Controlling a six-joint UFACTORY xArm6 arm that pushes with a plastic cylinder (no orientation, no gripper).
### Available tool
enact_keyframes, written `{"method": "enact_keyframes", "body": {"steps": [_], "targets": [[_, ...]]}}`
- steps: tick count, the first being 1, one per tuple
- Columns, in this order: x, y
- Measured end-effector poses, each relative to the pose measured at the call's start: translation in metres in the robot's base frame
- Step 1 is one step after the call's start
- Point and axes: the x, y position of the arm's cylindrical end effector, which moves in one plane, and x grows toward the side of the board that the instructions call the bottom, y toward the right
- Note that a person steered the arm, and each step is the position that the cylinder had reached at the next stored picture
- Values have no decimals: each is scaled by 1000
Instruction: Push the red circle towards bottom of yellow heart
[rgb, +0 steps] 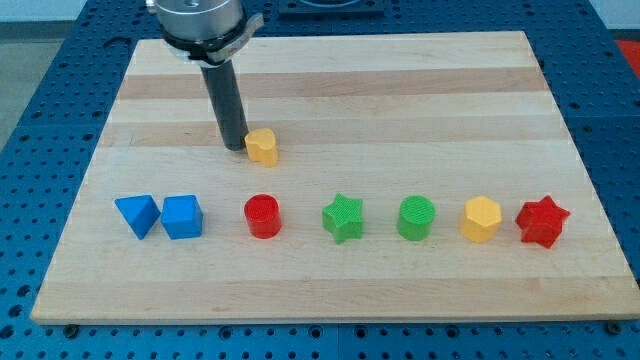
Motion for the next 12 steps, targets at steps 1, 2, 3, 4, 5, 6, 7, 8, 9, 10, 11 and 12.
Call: {"method": "enact_keyframes", "body": {"steps": [1, 2, 3, 4, 5, 6, 7, 8, 9, 10, 11, 12], "targets": [[0, -3], [0, -14], [0, -35], [0, -61], [0, -91], [3, -130], [14, -154], [19, -117], [16, -84], [16, -47], [19, 1], [56, 5]]}}
